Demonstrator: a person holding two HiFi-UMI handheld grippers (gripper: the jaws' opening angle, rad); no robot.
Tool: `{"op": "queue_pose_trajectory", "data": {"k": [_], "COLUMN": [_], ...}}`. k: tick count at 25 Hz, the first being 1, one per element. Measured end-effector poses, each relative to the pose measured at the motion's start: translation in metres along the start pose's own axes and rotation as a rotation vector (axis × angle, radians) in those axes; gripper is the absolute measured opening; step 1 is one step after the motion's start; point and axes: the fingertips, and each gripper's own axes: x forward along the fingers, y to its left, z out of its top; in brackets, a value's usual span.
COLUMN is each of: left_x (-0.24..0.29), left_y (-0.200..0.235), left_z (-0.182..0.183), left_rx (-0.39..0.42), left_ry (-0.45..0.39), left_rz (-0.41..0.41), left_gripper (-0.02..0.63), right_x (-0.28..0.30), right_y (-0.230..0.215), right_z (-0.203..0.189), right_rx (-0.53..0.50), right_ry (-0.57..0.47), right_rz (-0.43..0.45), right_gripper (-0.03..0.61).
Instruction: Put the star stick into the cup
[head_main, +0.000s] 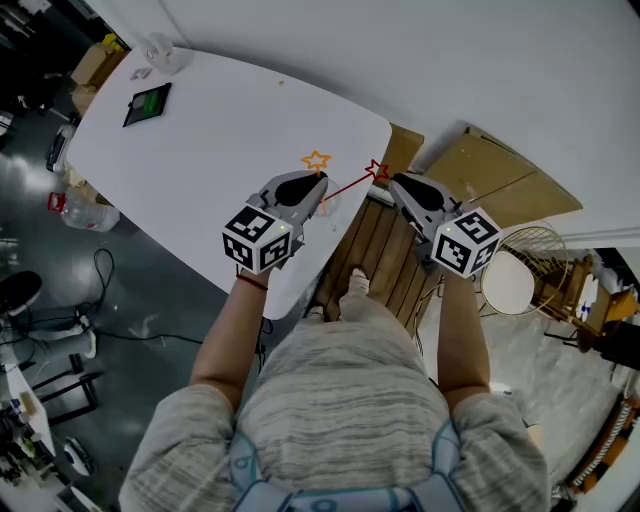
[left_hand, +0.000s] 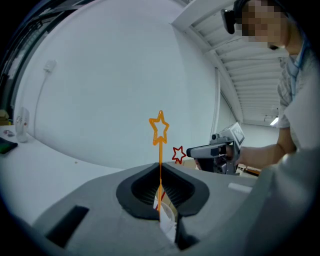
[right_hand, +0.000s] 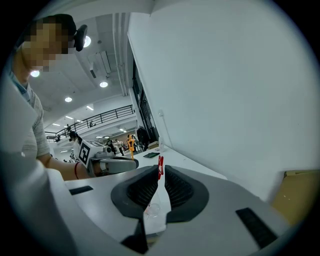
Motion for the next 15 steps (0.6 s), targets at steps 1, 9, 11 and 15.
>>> {"op": "queue_pose_trajectory", "data": {"k": [1,9,11,15], "left_x": [0.000,0.002,0.001,-0.003], "left_y": [0.000,0.001,0.000,-0.001], "left_z": [-0.003,-0.021,-0.020,-0.016], "left_rx": [0.005,-0.004,0.006,0.020], "left_ry": [0.007,0.023,0.019,0.023], "left_rz": [0.005,0.017,0.022,0.033], "left_gripper": [0.020,0.026,0.060,0.161], "right_x": [0.000,0.002,0.001,-0.001], "right_y": [0.002,0.016,0.019,0.026], "right_z": [0.000,-0.009,-0.011,-0.012], "right_rx": [0.000,0.012,0.017,0.020], "right_ry": [0.000,0.007,0.009,0.007], "right_rz": [0.002,0.010,0.006,0.008], "right_gripper": [0.035,0.035,0.035,0.035]}}
